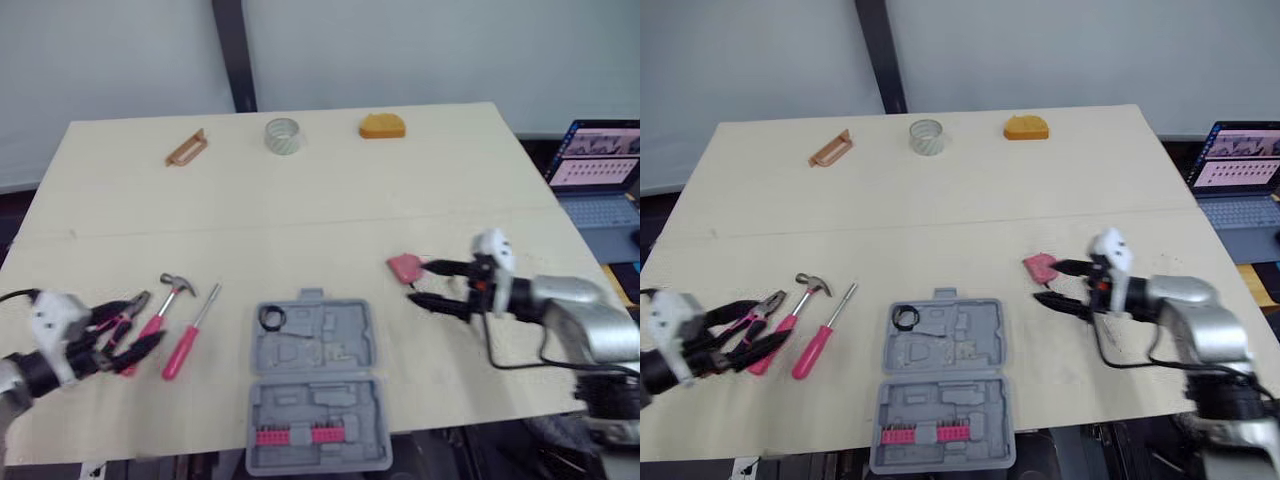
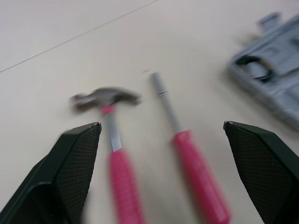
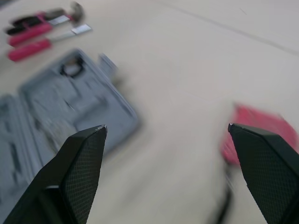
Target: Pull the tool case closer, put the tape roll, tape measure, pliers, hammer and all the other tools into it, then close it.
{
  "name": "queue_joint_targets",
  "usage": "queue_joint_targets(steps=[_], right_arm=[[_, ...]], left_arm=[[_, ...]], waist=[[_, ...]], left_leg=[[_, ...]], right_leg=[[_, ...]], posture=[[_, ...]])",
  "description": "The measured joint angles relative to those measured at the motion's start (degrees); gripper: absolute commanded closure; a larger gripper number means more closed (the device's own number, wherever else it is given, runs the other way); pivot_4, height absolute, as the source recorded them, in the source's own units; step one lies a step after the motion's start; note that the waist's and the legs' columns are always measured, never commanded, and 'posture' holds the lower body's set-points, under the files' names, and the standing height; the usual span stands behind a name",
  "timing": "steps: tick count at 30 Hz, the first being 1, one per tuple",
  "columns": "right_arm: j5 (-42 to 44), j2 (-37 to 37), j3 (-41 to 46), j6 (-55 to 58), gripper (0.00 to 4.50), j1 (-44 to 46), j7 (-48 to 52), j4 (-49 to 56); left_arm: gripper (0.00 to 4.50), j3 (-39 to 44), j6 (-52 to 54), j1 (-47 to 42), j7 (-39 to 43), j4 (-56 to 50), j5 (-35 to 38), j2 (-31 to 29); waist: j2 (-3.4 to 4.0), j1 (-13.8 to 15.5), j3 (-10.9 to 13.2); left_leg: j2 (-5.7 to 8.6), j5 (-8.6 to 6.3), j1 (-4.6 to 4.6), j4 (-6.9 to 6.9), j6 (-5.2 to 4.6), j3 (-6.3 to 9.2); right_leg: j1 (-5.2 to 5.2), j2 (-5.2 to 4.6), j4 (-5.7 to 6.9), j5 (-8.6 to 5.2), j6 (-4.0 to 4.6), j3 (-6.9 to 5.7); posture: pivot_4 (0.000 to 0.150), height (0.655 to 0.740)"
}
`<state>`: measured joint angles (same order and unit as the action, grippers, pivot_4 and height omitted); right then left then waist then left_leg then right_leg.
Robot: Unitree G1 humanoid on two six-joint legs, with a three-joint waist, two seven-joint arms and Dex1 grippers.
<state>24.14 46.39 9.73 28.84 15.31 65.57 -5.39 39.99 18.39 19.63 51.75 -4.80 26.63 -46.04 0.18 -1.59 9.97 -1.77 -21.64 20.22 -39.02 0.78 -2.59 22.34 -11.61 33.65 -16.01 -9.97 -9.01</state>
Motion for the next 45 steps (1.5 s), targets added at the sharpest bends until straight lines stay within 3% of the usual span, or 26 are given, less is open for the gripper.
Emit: queue_joint_targets(steps=[7, 18, 39, 45], right_arm=[[-1.55, 3.18, 6.36, -6.89, 0.04, -3.68, -0.73, -11.31], [-4.0, 3.77, 7.01, -15.21, 0.04, -5.24, -1.91, -22.5], [-3.77, 4.48, 7.43, -16.54, 0.04, -3.71, -3.15, -25.44], [-0.29, 2.94, 9.19, -10.5, 0.04, -3.59, -5.16, -17.11]], left_arm=[[0.0, 6.74, -8.04, 2.1, 2.89, 15.82, -1.85, -1.96], [0.0, 7.33, -15.65, 2.18, 2.89, 28.2, -2.64, -2.42], [0.0, 6.2, -18.29, -0.29, 2.93, 32.22, -2.62, -3.58], [0.0, 2.16, -15.29, -1.37, 3.09, 22.86, -2.19, -2.99]], waist=[[-0.01, -0.02, 0.0], [-0.03, -0.11, 0.0], [-0.03, -0.03, 0.0], [-0.04, 0.03, -0.01]], left_leg=[[-0.03, -0.04, -0.04, -0.04, -0.01, -0.18], [-0.05, -0.05, -0.06, -0.06, -0.01, -0.21], [-0.05, -0.05, -0.07, -0.07, -0.01, -0.22], [-0.07, -0.05, -0.08, -0.1, -0.01, -0.21]], right_leg=[[0.04, -0.01, -0.01, 0.0, 0.0, 0.04], [0.04, -0.02, 0.01, 0.0, 0.0, 0.06], [0.04, -0.02, 0.04, 0.0, 0.0, 0.07], [0.04, -0.02, 0.1, 0.01, 0.01, 0.07]], posture=[[0.15, 0.74], [0.15, 0.74], [0.15, 0.74], [0.15, 0.74]])
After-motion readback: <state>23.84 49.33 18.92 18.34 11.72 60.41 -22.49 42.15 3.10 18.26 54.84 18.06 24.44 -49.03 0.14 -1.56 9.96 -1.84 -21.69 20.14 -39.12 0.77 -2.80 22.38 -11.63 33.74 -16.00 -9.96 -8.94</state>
